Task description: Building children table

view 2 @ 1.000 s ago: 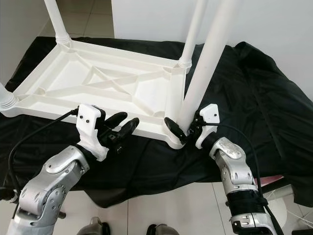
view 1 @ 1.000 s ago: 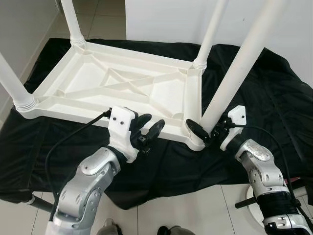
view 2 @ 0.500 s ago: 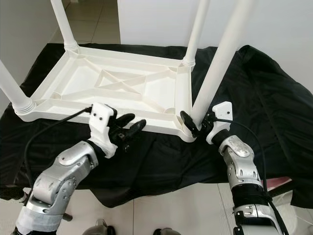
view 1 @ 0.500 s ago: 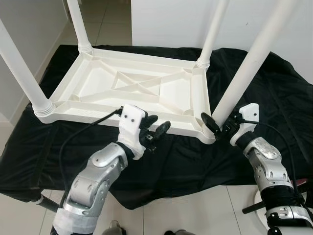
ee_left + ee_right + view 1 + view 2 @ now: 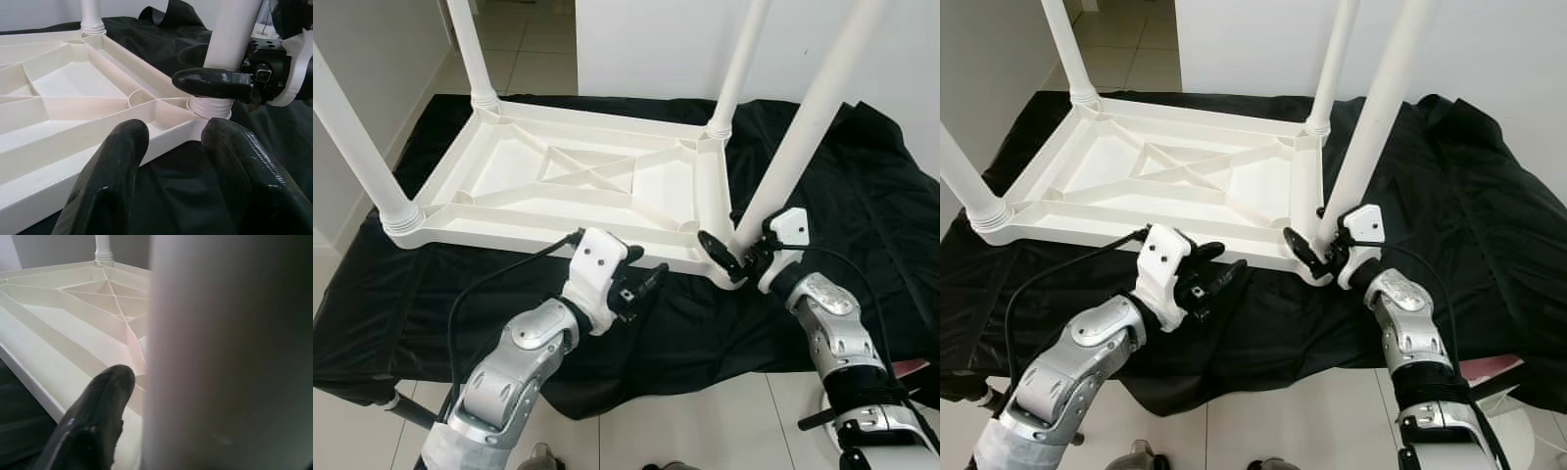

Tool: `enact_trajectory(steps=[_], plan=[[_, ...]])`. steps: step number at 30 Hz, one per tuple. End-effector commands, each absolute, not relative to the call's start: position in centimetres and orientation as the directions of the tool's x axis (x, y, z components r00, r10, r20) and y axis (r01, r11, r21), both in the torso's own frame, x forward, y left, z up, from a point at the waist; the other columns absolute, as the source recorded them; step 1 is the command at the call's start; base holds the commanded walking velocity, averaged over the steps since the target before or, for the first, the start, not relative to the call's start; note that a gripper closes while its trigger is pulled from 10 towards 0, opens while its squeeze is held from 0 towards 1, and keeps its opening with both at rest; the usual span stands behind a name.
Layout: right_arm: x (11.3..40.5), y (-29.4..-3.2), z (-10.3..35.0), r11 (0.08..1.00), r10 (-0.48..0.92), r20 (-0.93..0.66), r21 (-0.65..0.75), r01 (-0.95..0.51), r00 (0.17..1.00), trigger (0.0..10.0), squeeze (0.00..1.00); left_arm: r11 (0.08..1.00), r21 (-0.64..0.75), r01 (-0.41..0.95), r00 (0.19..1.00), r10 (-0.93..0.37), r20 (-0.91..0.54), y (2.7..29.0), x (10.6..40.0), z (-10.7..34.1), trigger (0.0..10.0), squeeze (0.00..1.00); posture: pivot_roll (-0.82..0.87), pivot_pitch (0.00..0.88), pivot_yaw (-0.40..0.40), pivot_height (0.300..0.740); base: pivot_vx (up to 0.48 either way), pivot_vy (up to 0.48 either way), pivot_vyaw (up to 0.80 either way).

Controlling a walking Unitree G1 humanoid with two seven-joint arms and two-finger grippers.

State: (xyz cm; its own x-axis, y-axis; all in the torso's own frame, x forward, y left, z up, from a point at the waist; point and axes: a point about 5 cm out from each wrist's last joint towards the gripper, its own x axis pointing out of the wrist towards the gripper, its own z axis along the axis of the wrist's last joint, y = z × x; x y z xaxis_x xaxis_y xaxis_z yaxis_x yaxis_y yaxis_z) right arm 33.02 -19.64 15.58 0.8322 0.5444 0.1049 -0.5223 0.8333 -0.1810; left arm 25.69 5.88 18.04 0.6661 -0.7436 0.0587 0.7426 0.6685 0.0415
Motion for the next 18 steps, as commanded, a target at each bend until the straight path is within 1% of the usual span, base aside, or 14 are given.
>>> enact_trajectory(steps=[1, 5, 7, 8, 9, 13, 14, 17, 18], plan=[[33.1, -19.8, 15.4, 0.833, 0.544, 0.096, -0.185, -0.522, 0.834, 0.0, 0.00, 0.616, 0.058, 0.786, 0.614, -0.788, 0.054, 5.5, 25.5, 17.9, 10.0, 0.00, 0.02, 0.069, -0.067, 0.740, 0.000, 0.000, 0.00], [33.1, -19.8, 15.3, 0.836, 0.538, 0.093, -0.186, -0.516, 0.838, 0.0, 0.00, 0.620, 0.077, 0.781, 0.617, -0.785, 0.057, 5.4, 25.6, 17.8, 10.0, 0.00, 0.02, 0.060, -0.072, 0.740, 0.000, 0.000, 0.00], [33.0, -19.9, 15.1, 0.848, 0.522, 0.096, -0.170, -0.503, 0.848, 0.0, 0.00, 0.615, 0.124, 0.778, 0.615, -0.787, 0.050, 5.1, 25.5, 17.6, 10.0, 0.00, 0.03, 0.055, -0.074, 0.740, 0.000, 0.000, 0.00], [33.0, -19.9, 15.1, 0.848, 0.522, 0.096, -0.170, -0.503, 0.848, 0.0, 0.00, 0.615, 0.124, 0.778, 0.615, -0.787, 0.050, 5.1, 25.5, 17.6, 10.0, 0.00, 0.03, 0.055, -0.074, 0.740, 0.000, 0.000, 0.00], [33.0, -19.9, 14.9, 0.867, 0.489, 0.093, -0.158, -0.472, 0.867, 10.0, 0.00, 0.614, 0.126, 0.779, 0.614, -0.788, 0.044, 5.0, 25.5, 17.4, 10.0, 0.00, 0.03, 0.053, -0.074, 0.740, 0.000, 0.000, 0.00], [33.0, -19.7, 14.7, 0.906, 0.419, 0.095, -0.113, -0.408, 0.903, 10.0, 0.00, 0.598, 0.103, 0.795, 0.599, -0.800, 0.028, 4.9, 25.4, 17.1, 10.0, 0.00, 0.02, 0.047, -0.074, 0.740, 0.000, 0.000, 0.00], [33.0, -19.7, 14.7, 0.906, 0.419, 0.095, -0.113, -0.408, 0.903, 10.0, 0.00, 0.598, 0.103, 0.795, 0.599, -0.800, 0.028, 4.9, 25.4, 17.1, 10.0, 0.00, 0.02, 0.047, -0.074, 0.740, 0.000, 0.000, 0.00], [33.0, -19.8, 14.6, 0.941, 0.333, 0.101, -0.102, -0.323, 0.938, 10.0, 0.00, 0.584, 0.108, 0.804, 0.586, -0.810, 0.018, 4.9, 25.4, 16.9, 10.0, 0.00, 0.02, 0.055, -0.071, 0.740, 0.000, 0.000, 0.00], [32.9, -19.8, 14.6, 0.952, 0.302, 0.108, -0.094, -0.292, 0.947, 10.0, 0.00, 0.585, 0.102, 0.804, 0.587, -0.809, 0.016, 5.0, 25.5, 16.9, 10.0, 0.11, 0.02, 0.057, -0.069, 0.740, 0.000, 0.000, 0.00]])
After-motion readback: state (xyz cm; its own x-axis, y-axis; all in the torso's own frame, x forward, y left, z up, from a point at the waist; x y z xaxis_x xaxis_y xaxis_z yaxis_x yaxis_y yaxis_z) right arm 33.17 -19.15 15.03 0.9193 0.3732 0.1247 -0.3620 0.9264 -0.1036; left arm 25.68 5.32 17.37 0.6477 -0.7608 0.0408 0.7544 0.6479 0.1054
